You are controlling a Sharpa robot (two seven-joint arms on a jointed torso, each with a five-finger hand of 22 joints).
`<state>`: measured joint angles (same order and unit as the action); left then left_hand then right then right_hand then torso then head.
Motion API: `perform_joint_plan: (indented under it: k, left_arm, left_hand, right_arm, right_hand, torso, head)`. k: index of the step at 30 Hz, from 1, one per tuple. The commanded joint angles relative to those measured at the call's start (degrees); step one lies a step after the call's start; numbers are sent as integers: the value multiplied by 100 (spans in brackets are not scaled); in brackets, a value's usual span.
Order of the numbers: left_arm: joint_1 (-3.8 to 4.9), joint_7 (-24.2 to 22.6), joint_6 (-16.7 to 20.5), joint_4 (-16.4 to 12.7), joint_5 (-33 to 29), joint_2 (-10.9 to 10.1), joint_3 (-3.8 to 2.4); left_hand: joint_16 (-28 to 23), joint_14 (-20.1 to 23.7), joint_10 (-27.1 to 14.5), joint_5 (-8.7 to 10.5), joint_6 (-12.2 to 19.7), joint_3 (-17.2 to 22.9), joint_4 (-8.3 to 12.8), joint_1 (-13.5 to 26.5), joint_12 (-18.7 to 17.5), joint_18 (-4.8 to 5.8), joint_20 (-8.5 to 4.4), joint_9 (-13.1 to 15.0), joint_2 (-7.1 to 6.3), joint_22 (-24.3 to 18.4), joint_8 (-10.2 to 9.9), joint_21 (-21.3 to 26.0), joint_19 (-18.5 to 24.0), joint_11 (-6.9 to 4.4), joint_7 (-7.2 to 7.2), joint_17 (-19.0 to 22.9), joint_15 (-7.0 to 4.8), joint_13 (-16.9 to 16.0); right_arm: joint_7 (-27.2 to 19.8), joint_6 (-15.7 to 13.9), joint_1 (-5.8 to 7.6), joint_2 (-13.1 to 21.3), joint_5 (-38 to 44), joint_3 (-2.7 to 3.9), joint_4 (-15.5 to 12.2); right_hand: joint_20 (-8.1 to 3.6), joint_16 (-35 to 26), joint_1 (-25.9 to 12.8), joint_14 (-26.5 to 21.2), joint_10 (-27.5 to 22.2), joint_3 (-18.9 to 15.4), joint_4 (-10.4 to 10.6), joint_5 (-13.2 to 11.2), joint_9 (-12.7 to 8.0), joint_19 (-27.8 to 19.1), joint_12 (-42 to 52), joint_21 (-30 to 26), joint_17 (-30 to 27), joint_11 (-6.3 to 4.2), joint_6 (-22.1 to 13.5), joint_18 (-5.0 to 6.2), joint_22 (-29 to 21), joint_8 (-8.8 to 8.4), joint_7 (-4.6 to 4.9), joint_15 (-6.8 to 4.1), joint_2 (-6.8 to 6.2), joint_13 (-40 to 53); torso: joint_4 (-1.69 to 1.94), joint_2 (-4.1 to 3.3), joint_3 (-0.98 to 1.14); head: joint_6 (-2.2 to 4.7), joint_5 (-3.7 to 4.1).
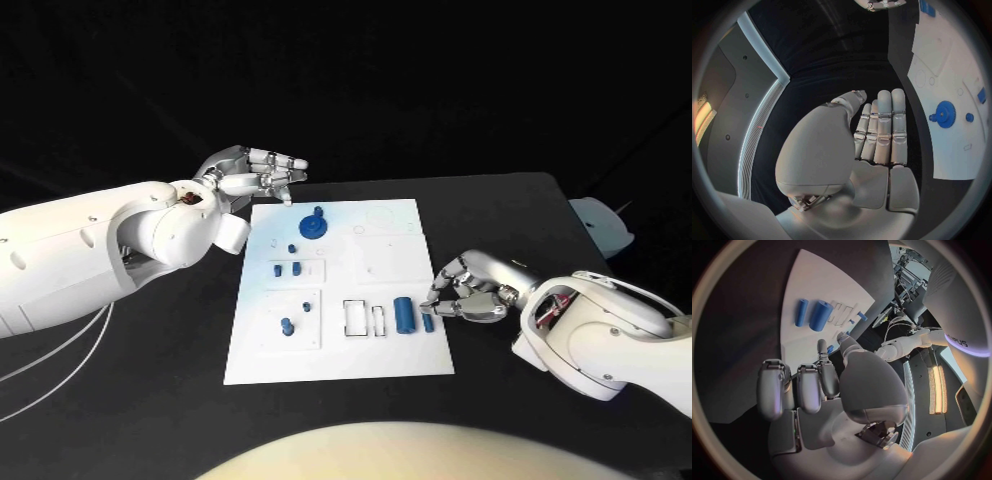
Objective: Assemble the parts on the task board
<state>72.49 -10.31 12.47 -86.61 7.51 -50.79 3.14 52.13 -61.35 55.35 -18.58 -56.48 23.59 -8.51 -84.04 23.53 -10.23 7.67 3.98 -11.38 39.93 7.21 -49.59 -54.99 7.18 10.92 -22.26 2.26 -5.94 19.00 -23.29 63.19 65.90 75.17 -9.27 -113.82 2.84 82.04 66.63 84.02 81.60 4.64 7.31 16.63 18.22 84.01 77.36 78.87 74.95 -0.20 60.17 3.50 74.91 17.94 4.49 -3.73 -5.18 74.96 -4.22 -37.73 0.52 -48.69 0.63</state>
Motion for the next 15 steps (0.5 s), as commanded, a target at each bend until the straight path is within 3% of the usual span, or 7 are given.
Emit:
perform_joint_plan:
  k: [1,5,8,15]
  left_arm:
    - [-4,-90,-110,-28,17,-3,0]
    - [-5,-90,-114,-41,17,-13,1]
    - [-5,-87,-116,-53,17,-31,1]
    - [-5,-83,-117,-70,17,-46,1]
  left_hand:
    - [-32,-18,-27,22,23,-40,0,16,18,-38,7,4,26,-6,1,22,-42,-4,2,6,37,6]
    - [-32,-18,-27,22,23,-40,0,16,18,-38,7,4,26,-6,1,22,-42,-4,2,6,37,6]
    - [-32,-18,-27,22,23,-40,0,16,18,-38,7,4,26,-6,1,22,-42,-4,2,6,37,6]
    - [-31,-19,-27,22,22,-42,-2,20,20,-38,7,4,28,-8,3,24,-43,-5,1,7,37,6]
  right_arm:
    - [577,-148,-96,-131,521,-4,32]
    - [783,-169,-158,-317,704,-6,128]
    - [885,-181,-181,-435,767,-7,208]
    - [1040,-169,-234,-675,815,-7,364]
  right_hand:
    - [-36,50,-116,392,-15,-171,86,110,47,204,13,-4,319,26,-72,-115,1150,47,-5,-3,-29,72]
    - [-36,70,-171,392,-23,-328,176,149,97,207,9,-1,345,24,-91,-116,1156,68,-10,-5,-47,85]
    - [-38,87,-126,393,-29,-405,203,288,136,210,5,2,367,21,-107,-117,1160,84,-13,-7,-30,97]
    - [-35,81,-143,387,-66,-523,270,312,174,196,-43,-41,355,28,-141,-109,1151,92,-6,-3,-34,64]
  torso:
    - [-14,-5,5]
    - [4,-11,7]
    - [2,-17,2]
    - [-1,-13,0]
  head:
    - [-21,48]
    - [-45,69]
    - [-45,58]
    - [-67,31]
